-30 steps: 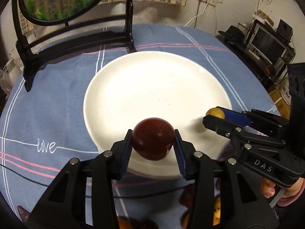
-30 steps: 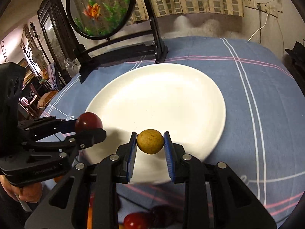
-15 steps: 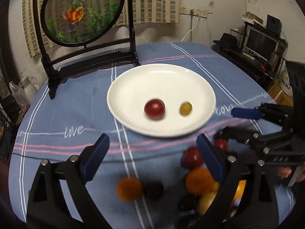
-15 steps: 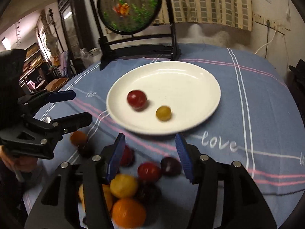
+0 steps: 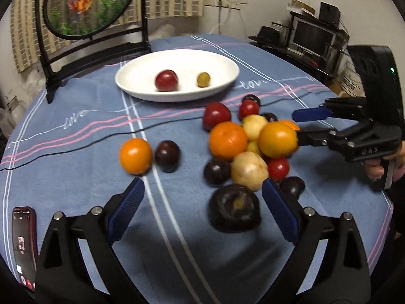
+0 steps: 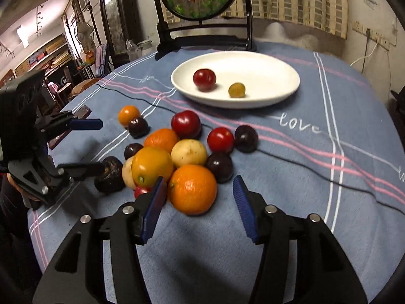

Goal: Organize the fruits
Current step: 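Grasp the dark plum with the left tool while the right tool grasps the orange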

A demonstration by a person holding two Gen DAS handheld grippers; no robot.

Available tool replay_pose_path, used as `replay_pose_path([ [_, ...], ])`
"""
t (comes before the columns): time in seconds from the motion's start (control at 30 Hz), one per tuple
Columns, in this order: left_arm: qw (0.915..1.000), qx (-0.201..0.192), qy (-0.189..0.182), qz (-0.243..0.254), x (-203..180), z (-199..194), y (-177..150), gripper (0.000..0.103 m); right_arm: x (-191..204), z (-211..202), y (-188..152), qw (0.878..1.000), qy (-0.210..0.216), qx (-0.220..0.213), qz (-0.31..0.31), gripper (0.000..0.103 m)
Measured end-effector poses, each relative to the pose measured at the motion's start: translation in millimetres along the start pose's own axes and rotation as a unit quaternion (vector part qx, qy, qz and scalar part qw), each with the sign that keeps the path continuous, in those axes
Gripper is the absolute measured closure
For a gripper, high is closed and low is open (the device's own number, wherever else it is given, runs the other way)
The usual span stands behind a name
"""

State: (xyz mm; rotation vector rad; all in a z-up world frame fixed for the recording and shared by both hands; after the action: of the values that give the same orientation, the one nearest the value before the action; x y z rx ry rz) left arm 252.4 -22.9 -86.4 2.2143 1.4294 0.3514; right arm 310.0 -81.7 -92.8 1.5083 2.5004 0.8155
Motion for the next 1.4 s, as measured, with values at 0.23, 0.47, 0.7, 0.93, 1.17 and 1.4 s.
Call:
replay_pose_path([
  [0.23, 0.9994, 0.009, -0.022, 0.025, -17.0, 2.5, -3.8, 0.010, 9.0, 13.4, -6.7, 1.000, 0.013, 0.024, -0.007, 0.048],
  [0.47, 0.9981, 0.038, -0.036, 0.033, -21.2, 13.8, -11.2, 0.034, 7.7, 17.8, -9.8, 0.999, 0.014, 0.030, -0.001, 0.054],
  [0.7, 0.9969, 0.058, -0.040, 0.036, -22.0, 21.8, -14.8, 0.037, 9.5, 18.3, -11.6, 1.000, 0.009, 0.028, -0.004, 0.058],
  [0.93, 0.9958, 0.070, -0.049, 0.032, -21.4, 26.4, -17.9, 0.048, 9.8, 16.4, -13.3, 1.000, 0.004, 0.027, -0.004, 0.058],
  [1.17, 0.9955, 0.071, -0.053, 0.035, -22.6, 25.9, -18.7, 0.055, 9.6, 15.6, -13.3, 1.000, 0.003, 0.027, -0.003, 0.059],
  [1.4, 0.9962, 0.067, -0.045, 0.034, -20.6, 24.3, -17.8, 0.055, 9.6, 8.3, -12.5, 1.000, 0.022, 0.017, 0.007, 0.060],
])
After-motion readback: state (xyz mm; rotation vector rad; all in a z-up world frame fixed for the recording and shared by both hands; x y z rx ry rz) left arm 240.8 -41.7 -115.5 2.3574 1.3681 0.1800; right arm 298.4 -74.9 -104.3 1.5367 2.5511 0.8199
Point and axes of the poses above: each gripper's, at about its wrist camera, not at the fingertips, and z roughly the way its jaws point, x to its left, y to its top, the point moved 9 cm from there along z, roughly the way its jaws point, and after that the axes turned 12 degrees about x, right-handed, at the moved point
